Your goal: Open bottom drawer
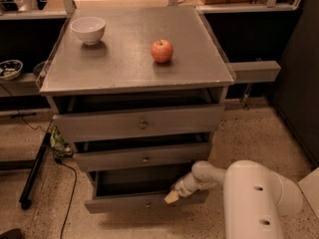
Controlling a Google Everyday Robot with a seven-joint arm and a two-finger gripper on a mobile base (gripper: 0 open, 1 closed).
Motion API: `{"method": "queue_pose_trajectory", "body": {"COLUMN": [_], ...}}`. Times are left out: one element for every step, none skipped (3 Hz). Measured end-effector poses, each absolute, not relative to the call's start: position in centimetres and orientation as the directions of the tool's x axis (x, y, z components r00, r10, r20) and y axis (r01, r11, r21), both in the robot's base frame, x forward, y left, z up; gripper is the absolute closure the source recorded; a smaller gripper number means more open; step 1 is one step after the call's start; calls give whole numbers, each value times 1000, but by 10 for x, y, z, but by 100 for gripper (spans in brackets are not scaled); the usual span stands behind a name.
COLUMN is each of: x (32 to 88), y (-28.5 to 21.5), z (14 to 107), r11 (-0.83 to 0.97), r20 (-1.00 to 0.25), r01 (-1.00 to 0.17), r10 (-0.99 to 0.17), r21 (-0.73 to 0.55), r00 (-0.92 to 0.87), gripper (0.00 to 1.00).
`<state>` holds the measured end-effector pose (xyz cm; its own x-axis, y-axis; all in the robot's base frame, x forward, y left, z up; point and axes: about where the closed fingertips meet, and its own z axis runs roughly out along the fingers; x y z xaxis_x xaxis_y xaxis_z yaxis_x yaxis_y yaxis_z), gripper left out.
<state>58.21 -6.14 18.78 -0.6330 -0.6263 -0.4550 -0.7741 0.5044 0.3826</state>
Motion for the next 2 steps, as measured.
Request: {"method": "queue_pose_trajectory", "body": {"x": [579, 580], "y": [-60, -60], "z": [188, 189], "r11": [496, 495], "r20": [-456, -456], "r01": [-775, -775], "r10": [-627, -627], "r21": [392, 393], "r00": [-632, -632], "gripper": [100, 100]}}
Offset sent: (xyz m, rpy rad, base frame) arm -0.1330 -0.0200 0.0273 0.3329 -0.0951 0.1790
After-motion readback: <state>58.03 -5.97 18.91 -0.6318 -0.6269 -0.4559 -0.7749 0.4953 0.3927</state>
